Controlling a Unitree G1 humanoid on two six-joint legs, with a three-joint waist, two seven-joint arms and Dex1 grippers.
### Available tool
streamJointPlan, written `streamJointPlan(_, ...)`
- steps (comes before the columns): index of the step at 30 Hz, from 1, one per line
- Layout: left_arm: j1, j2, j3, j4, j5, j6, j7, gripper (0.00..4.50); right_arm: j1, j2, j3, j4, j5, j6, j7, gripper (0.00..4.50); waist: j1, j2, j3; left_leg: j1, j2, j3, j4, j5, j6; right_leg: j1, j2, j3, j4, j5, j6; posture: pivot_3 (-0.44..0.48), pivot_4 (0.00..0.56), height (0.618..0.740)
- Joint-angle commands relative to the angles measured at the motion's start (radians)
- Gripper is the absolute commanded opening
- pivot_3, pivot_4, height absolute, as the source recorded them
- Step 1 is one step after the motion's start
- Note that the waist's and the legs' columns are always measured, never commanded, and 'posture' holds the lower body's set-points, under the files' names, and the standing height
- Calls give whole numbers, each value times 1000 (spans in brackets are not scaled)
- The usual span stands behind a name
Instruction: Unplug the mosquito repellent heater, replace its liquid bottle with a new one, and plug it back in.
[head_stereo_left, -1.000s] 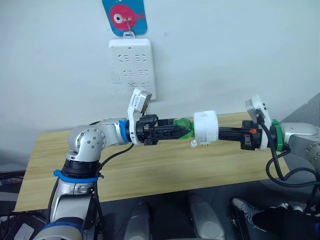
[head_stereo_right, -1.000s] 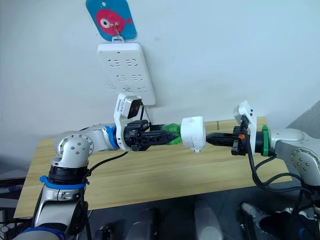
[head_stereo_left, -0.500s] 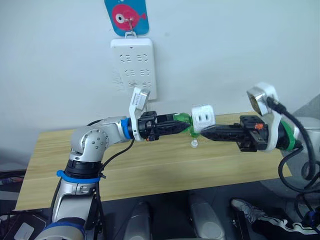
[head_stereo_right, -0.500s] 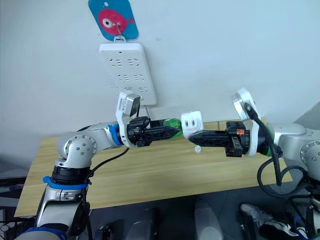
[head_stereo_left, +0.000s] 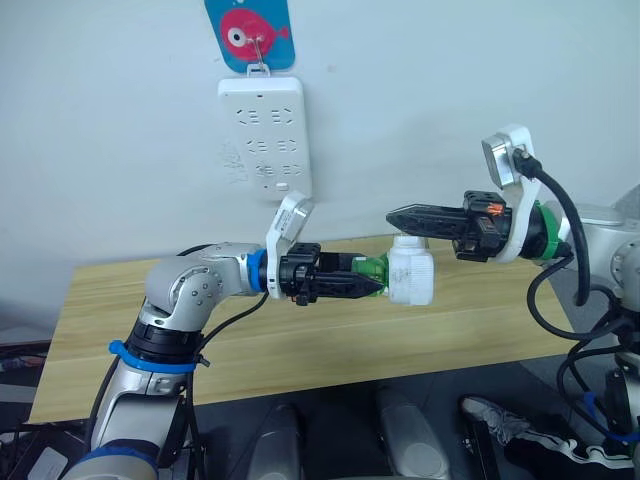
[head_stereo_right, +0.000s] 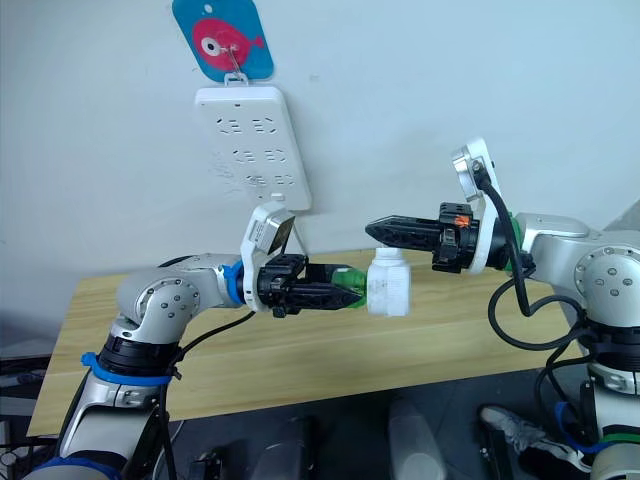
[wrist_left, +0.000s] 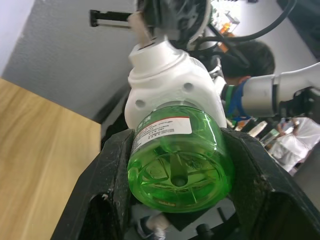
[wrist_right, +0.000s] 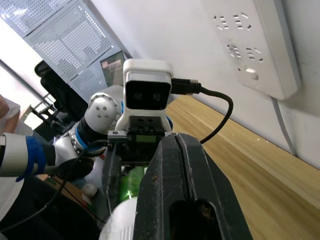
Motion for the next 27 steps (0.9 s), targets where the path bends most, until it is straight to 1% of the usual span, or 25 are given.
streamJointPlan(1,-14,6,41,-52,-52,4,-20,2299,-7,-15,7,-23,-35,7,50,0,-1,0,0,0,0,0,0,0,0,0,0,0,0,0,0,-235,187,734)
streamJointPlan(11,-22,7,51,-65,-105,52,-27,2299,8,-30,33,-20,-99,36,150,0,-1,0,0,0,0,0,0,0,0,0,0,0,0,0,0,-237,186,734)
streamJointPlan(23,-16,8,58,-70,-117,61,-16,2299,2,-12,31,-14,-135,42,168,0,-1,0,0,0,0,0,0,0,0,0,0,0,0,0,0,-233,185,734)
streamJointPlan(27,-14,9,50,-72,-104,50,-18,2299,8,-7,27,-17,-143,44,161,0,-2,0,0,0,0,0,0,0,0,0,0,0,0,0,0,-234,185,734)
